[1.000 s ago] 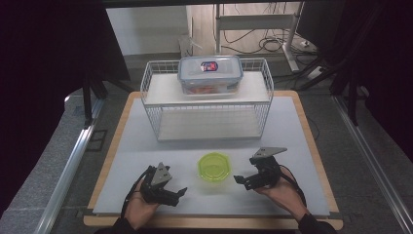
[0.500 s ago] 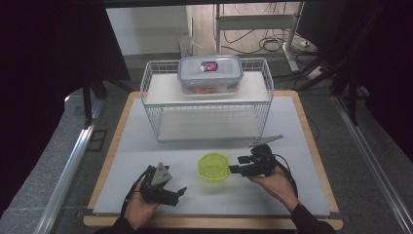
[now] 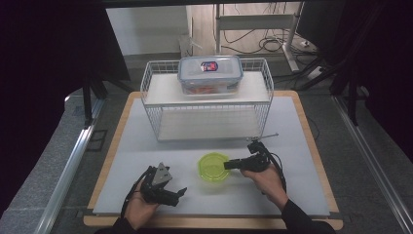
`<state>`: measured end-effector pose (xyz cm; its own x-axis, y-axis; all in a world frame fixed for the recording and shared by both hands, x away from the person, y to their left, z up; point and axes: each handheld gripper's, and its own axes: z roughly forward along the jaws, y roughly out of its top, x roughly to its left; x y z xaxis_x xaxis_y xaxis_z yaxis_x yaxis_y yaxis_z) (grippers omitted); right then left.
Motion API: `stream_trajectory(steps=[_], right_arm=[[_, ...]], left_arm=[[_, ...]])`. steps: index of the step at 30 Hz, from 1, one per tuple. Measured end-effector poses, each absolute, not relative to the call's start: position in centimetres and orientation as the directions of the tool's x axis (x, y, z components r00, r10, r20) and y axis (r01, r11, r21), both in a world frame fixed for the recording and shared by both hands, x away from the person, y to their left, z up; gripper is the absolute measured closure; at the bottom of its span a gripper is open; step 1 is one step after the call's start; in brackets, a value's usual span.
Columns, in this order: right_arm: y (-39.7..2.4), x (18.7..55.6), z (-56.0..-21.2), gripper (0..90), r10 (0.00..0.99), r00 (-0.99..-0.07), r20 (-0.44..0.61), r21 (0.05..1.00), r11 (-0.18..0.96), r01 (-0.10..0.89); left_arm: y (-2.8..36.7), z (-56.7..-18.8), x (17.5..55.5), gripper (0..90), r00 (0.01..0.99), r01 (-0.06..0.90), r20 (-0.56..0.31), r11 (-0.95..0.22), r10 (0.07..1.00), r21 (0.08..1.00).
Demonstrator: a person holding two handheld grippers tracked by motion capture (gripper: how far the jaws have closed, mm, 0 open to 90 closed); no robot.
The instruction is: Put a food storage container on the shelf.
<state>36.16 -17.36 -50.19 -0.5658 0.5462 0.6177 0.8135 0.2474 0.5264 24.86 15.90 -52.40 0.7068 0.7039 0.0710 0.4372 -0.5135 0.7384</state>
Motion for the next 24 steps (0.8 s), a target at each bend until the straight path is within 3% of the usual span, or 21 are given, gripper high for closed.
stream_trajectory(steps=[8,16,24], right_arm=[[-17.3,36.9,-50.6,80.6,0.503,-0.516,0.693,0.48,0.212,0.851],[-16.9,36.7,-50.0,81.6,0.499,-0.537,0.68,0.494,0.229,0.839],[-17.6,36.7,-48.2,81.7,0.468,-0.538,0.701,0.523,0.176,0.834]], left_arm=[[15.8,-52.5,24.8,6.2,0.708,0.439,0.072,-0.518,0.702,0.734],[15.8,-52.4,24.8,6.2,0.708,0.437,0.075,-0.519,0.702,0.734],[16.2,-52.2,24.9,4.6,0.69,0.443,0.056,-0.482,0.722,0.756]])
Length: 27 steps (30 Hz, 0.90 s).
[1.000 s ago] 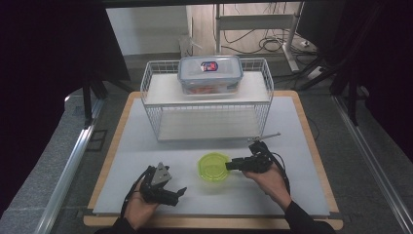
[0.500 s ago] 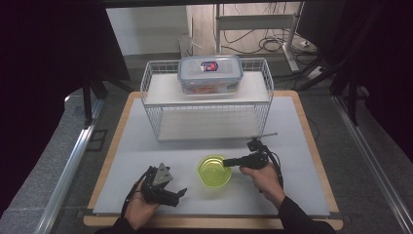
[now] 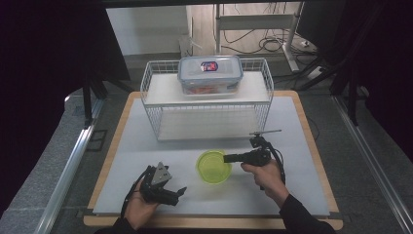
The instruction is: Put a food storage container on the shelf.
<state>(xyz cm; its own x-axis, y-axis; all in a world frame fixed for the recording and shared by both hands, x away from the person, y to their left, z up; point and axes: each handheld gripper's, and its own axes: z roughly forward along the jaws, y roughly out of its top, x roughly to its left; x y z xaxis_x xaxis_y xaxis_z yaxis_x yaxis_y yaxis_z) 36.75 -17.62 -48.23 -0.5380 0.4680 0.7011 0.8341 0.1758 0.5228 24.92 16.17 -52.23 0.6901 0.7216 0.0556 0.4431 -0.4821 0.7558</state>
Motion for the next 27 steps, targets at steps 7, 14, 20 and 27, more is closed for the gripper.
stream_trajectory(steps=[7,14,20,27], right_arm=[[-18.3,37.0,-46.6,81.6,0.467,-0.55,0.693,0.55,0.151,0.821],[-18.8,37.4,-44.6,81.6,0.457,-0.552,0.698,0.568,0.118,0.815],[-19.1,37.8,-42.4,81.6,0.446,-0.566,0.693,0.59,0.099,0.801],[-19.7,38.5,-39.3,81.7,0.443,-0.583,0.68,0.621,0.075,0.781]], left_arm=[[16.3,-52.2,25.0,3.4,0.685,0.447,0.049,-0.472,0.727,0.76],[16.2,-52.2,25.0,3.3,0.687,0.445,0.052,-0.476,0.725,0.759],[16.2,-52.3,25.0,3.3,0.688,0.445,0.053,-0.479,0.724,0.757],[16.2,-52.3,25.0,3.4,0.691,0.444,0.055,-0.482,0.721,0.755]])
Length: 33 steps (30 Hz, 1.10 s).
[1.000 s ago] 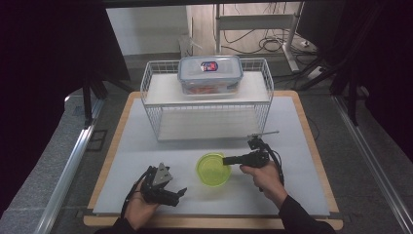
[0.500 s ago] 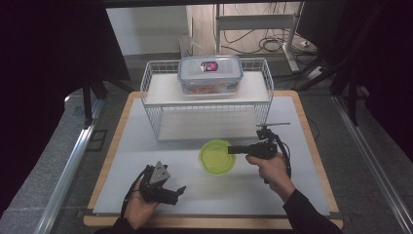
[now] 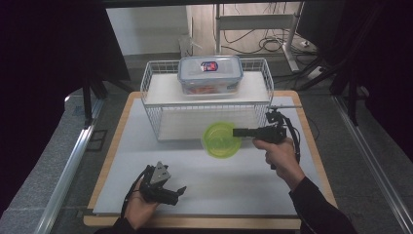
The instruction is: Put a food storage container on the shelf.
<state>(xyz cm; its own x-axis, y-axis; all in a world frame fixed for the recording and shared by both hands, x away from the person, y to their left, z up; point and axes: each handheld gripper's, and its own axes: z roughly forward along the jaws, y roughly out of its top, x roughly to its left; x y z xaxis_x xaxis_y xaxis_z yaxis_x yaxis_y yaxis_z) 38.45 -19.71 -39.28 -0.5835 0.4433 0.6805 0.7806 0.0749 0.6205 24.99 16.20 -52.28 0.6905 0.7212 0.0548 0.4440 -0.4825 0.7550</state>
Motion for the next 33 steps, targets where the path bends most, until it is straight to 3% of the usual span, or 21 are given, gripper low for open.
stream_trajectory(steps=[33], right_arm=[[-19.7,41.3,-29.9,81.7,0.428,-0.618,0.659,0.686,-0.008,0.727]], left_arm=[[16.3,-52.3,25.0,3.5,0.692,0.445,0.043,-0.473,0.72,0.761]])
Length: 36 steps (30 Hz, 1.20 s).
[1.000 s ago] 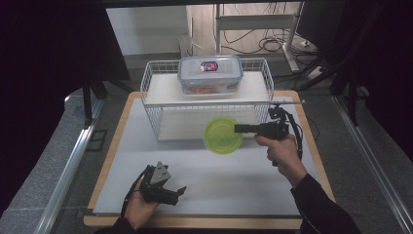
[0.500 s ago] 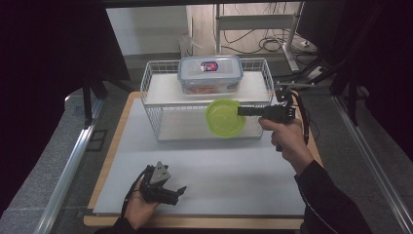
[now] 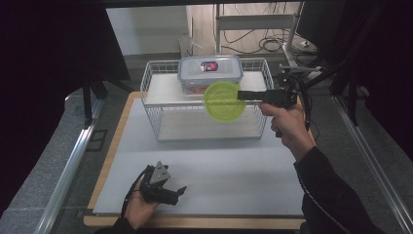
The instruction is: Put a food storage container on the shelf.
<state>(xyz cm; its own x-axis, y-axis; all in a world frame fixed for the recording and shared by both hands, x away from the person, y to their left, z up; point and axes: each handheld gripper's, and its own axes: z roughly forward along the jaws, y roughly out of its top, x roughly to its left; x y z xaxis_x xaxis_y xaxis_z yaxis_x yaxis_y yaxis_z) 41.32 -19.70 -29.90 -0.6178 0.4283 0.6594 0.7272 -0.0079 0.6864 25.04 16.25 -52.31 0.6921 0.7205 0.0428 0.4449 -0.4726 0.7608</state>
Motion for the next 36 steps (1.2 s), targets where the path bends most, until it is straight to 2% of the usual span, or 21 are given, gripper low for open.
stream_trajectory(steps=[16,36], right_arm=[[-19.3,43.8,-26.9,81.7,0.464,-0.601,0.65,0.7,-0.058,0.712],[-16.5,47.6,-23.8,81.7,0.524,-0.56,0.641,0.705,-0.113,0.7]], left_arm=[[16.2,-52.3,25.0,3.5,0.692,0.449,0.037,-0.47,0.721,0.76],[16.3,-52.3,25.0,3.4,0.699,0.458,-0.002,-0.445,0.716,0.77]])
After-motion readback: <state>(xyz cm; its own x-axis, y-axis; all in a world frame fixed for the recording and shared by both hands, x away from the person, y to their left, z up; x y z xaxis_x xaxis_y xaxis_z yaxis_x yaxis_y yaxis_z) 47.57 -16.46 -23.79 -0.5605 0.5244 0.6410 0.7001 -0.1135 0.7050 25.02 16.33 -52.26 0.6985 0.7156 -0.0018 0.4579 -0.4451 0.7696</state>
